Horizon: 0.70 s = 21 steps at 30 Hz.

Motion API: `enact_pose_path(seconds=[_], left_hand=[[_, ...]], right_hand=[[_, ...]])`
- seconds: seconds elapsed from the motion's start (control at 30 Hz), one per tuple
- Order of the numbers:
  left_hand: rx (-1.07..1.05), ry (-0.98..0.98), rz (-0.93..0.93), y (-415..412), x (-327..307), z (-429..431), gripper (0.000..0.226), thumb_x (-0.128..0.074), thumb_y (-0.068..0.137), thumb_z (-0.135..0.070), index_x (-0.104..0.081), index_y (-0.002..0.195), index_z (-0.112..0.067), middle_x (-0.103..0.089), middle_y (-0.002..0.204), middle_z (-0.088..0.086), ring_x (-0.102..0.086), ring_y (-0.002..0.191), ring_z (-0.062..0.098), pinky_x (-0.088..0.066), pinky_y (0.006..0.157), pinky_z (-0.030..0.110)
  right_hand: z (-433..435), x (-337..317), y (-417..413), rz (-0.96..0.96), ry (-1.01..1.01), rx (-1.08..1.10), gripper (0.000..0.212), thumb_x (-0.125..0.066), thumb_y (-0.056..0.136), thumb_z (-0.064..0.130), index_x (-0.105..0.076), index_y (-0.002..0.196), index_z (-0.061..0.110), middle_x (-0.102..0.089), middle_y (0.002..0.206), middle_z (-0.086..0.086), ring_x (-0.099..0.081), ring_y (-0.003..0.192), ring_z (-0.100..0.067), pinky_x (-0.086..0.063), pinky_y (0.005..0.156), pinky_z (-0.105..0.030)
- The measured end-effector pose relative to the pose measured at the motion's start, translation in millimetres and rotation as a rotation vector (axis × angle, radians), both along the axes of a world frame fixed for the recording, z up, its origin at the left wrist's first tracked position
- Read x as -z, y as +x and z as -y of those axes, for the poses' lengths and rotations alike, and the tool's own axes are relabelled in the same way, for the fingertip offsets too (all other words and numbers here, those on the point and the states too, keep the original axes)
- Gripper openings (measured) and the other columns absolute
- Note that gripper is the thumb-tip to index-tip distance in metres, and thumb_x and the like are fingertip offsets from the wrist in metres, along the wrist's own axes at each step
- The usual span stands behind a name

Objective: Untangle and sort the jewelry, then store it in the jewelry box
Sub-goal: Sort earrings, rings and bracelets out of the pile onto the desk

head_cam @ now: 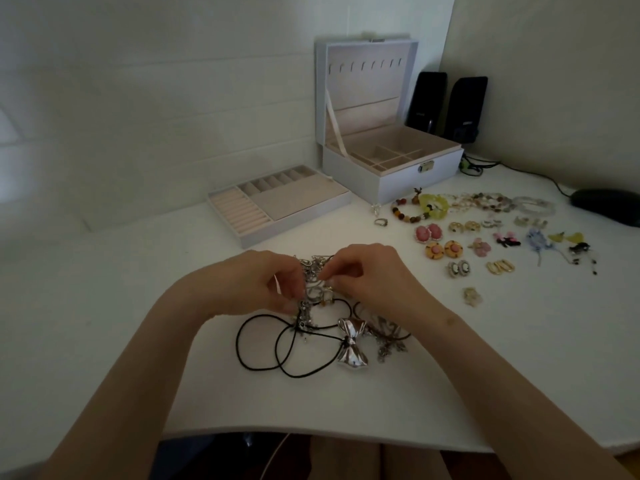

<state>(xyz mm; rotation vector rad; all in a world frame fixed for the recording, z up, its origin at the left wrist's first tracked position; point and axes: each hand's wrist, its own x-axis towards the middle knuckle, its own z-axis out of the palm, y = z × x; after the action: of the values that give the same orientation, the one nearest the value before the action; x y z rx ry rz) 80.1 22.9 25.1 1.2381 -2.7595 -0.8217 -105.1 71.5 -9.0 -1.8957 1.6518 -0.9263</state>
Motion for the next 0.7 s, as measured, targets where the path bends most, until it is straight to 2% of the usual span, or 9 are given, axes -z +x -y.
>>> enact_pose_path(seconds=[0.07, 0.13, 0.23, 0.37, 0.5, 0.63, 0.7], left_hand=[[-0.007, -0.022, -0.001, -0.9, 3.8, -1.2, 0.017, -0.074, 0.079, -0.023, -0.059, 0.078, -0.031, -0.064, 0.088, -0.010, -0.060, 0.084, 0.011, -0.050, 0.080, 0.029], [-0.012, -0.038, -0.004, -2.2, 8.3, -2.0, 0.015, -0.073, 0.080, -0.023, -0.059, 0.076, -0.029, -0.064, 0.087, -0.008, -0.058, 0.083, 0.010, -0.049, 0.080, 0.031], [-0.019, -0.069, -0.031, -1.0, 12.8, -1.3, 0.013, -0.072, 0.081, -0.023, -0.061, 0.076, -0.027, -0.061, 0.082, -0.012, -0.054, 0.077, 0.006, -0.045, 0.073, 0.025], [-0.123, -0.084, -0.164, 8.9, 5.9, 5.5, 0.009, -0.072, 0.081, -0.023, -0.064, 0.076, -0.021, -0.064, 0.079, -0.011, -0.054, 0.071, 0.000, -0.038, 0.062, 0.010], [-0.163, -0.045, -0.330, 9.0, -8.5, 6.9, 0.007, -0.072, 0.080, -0.017, -0.066, 0.077, -0.015, -0.071, 0.085, -0.003, -0.064, 0.080, 0.006, -0.045, 0.067, 0.010], [-0.132, -0.020, -0.406, -23.0, -9.7, -6.9, 0.008, -0.073, 0.079, -0.015, -0.065, 0.077, -0.013, -0.070, 0.079, -0.001, -0.065, 0.077, 0.012, -0.051, 0.073, 0.027], [-0.083, -0.013, -0.393, -41.9, -5.2, -15.7, 0.009, -0.073, 0.079, -0.017, -0.064, 0.077, -0.016, -0.069, 0.077, -0.004, -0.064, 0.073, 0.008, -0.051, 0.071, 0.026]], right_hand=[[-0.6, 0.1, -0.6, 0.054, 0.004, 0.015, 0.011, -0.070, 0.081, 0.008, -0.074, 0.084, 0.018, -0.063, 0.073, 0.017, -0.059, 0.070, 0.002, -0.045, 0.069, -0.004], [-0.9, 1.2, -1.6, 0.087, -0.007, 0.036, 0.009, -0.073, 0.079, 0.010, -0.073, 0.080, 0.019, -0.065, 0.072, 0.016, -0.063, 0.071, -0.002, -0.049, 0.069, -0.008], [-2.0, 2.3, -3.9, 0.161, -0.021, 0.070, 0.004, -0.075, 0.079, 0.014, -0.072, 0.079, 0.015, -0.069, 0.072, 0.006, -0.066, 0.068, -0.007, -0.053, 0.067, -0.015], [-4.1, -0.8, -7.4, 0.311, -0.011, 0.100, 0.010, -0.075, 0.080, 0.018, -0.071, 0.075, 0.011, -0.068, 0.061, 0.001, -0.064, 0.054, -0.010, -0.054, 0.057, -0.021], [-6.2, -7.9, -11.6, 0.355, -0.056, 0.123, 0.009, -0.077, 0.078, 0.016, -0.071, 0.071, 0.014, -0.067, 0.060, 0.004, -0.061, 0.054, -0.005, -0.052, 0.055, -0.018], [-13.5, -12.6, -21.1, 0.397, -0.064, 0.143, 0.010, -0.078, 0.074, 0.012, -0.070, 0.071, 0.009, -0.066, 0.057, 0.002, -0.061, 0.053, -0.006, -0.053, 0.055, -0.019], [-18.2, -12.1, -28.7, 0.391, -0.062, 0.179, 0.011, -0.079, 0.073, 0.011, -0.069, 0.072, 0.006, -0.066, 0.057, 0.001, -0.061, 0.052, -0.008, -0.053, 0.053, -0.020]])
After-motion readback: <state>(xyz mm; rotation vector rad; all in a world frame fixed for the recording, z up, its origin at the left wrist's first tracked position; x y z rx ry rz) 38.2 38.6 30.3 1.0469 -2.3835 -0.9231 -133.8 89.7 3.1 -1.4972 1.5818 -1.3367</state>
